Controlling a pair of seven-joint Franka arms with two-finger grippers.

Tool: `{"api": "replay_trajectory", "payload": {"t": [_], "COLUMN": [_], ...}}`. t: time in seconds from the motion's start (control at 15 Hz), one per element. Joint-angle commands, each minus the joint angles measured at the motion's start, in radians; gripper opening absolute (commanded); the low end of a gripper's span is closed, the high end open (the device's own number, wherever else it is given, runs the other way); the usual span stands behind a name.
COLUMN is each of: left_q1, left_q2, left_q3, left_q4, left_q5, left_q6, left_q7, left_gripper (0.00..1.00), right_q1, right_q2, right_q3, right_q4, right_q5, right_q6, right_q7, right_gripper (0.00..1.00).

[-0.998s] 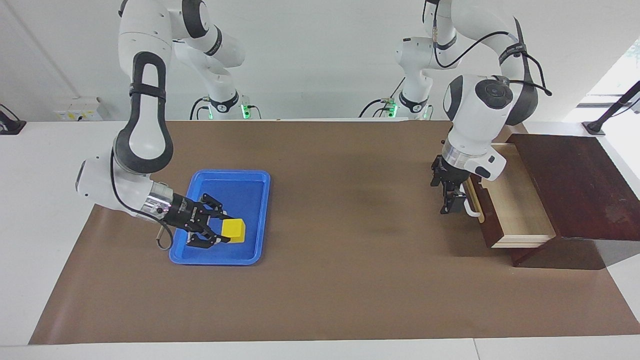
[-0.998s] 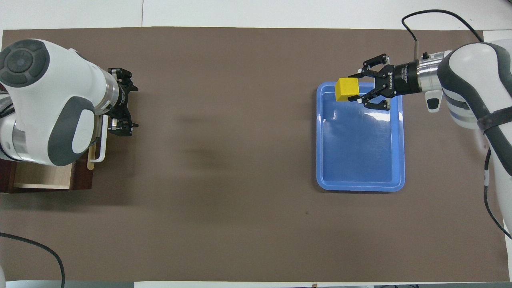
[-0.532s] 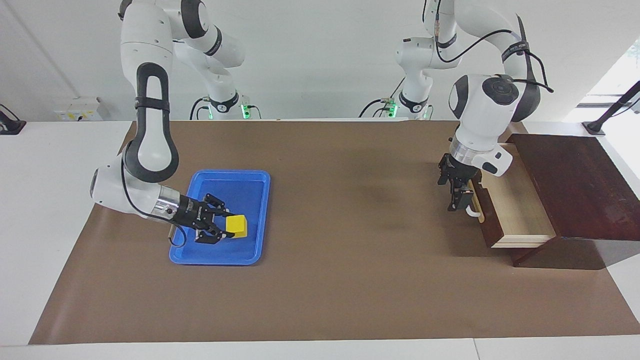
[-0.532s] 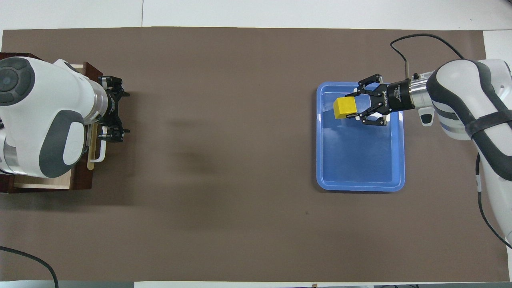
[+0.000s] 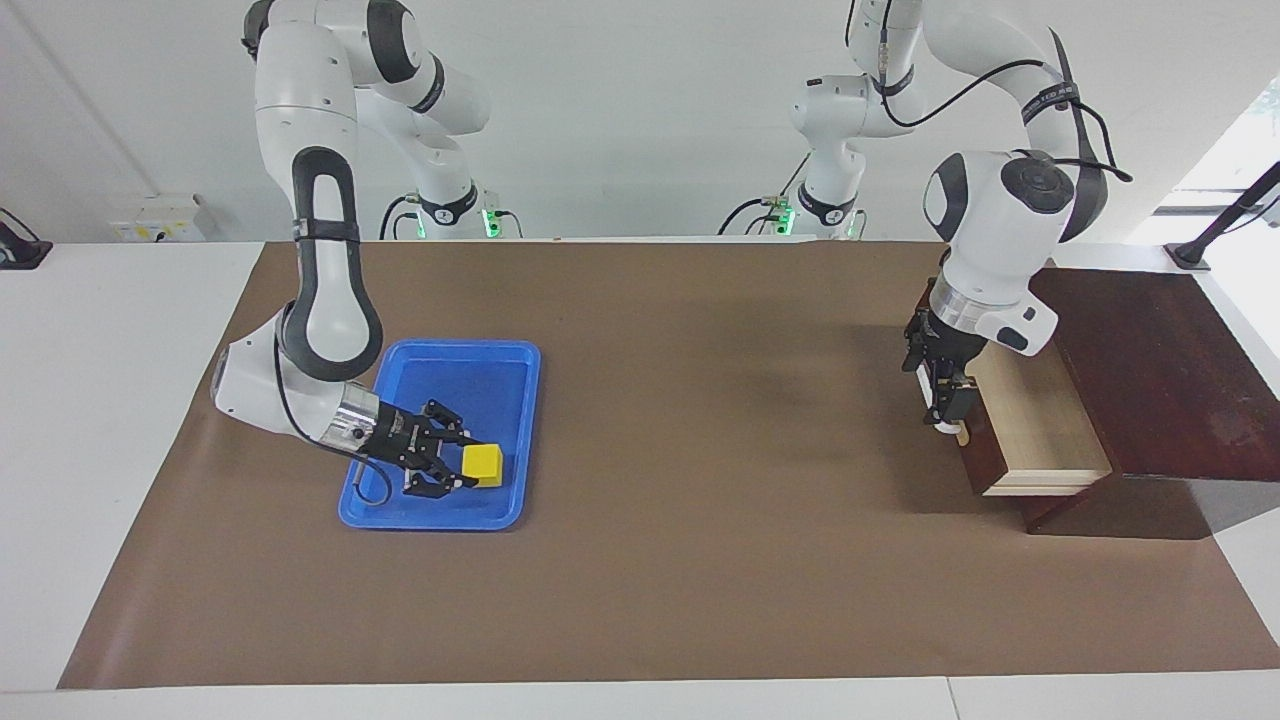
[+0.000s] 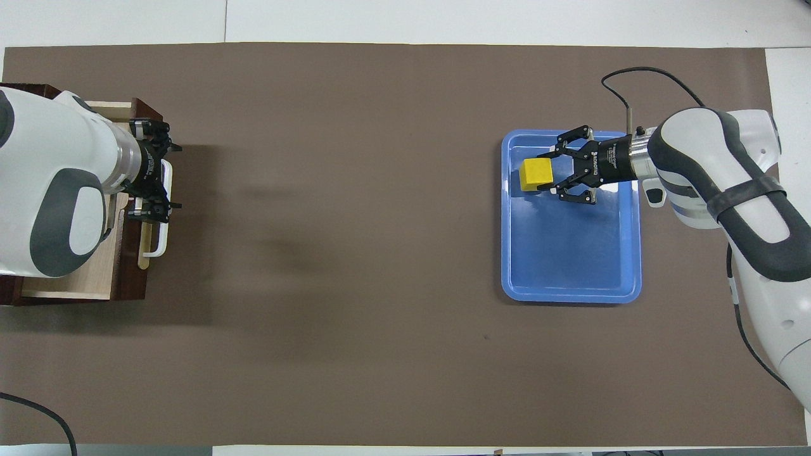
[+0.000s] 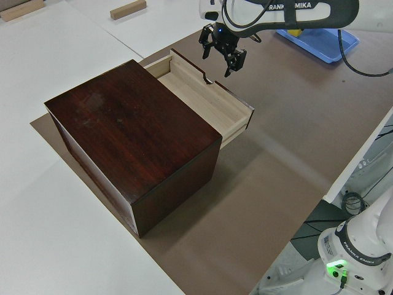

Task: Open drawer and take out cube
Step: 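Lower the cube into the blue tray and open the right gripper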

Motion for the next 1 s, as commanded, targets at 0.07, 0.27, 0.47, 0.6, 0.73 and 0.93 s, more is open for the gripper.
{"api": "replay_trajectory", "payload": {"t": [0.07, 0.27, 0.47, 0.6, 0.73, 0.93], "left_q1": [0.040, 0.072, 0.111, 0.141, 0.170, 0.206], "left_q2": [-0.031, -0.032, -0.032, -0.032, -0.032, -0.031], "left_q3": [-0.007, -0.007, -0.005, -0.005, -0.004, -0.004], "left_q4": [-0.038, -0.040, -0.041, -0.040, -0.040, -0.037], "left_q5": [0.005, 0.005, 0.005, 0.005, 0.007, 0.055], "left_q6": [0.025, 0.020, 0.014, 0.012, 0.009, 0.014], "left_q7": [0.056, 0.105, 0.160, 0.189, 0.211, 0.214], "left_gripper": [1.00, 1.00, 1.00, 1.00, 1.00, 1.00], "right_q1": [0.003, 0.002, 0.018, 0.022, 0.037, 0.038], "right_q2": [-0.004, 0.011, 0.019, 0.020, 0.025, 0.025], "right_q3": [0.003, 0.003, 0.003, 0.004, 0.003, 0.003], "right_q4": [-0.013, 0.016, 0.016, 0.009, 0.001, -0.005], "right_q5": [0.035, 0.037, 0.038, 0.038, 0.037, 0.037], "right_q6": [0.030, 0.025, 0.062, 0.082, 0.088, 0.091], "right_q7": [-0.019, -0.011, 0.004, 0.008, 0.008, 0.008], "right_gripper": [0.00, 0.00, 0.00, 0.00, 0.00, 0.00]}}
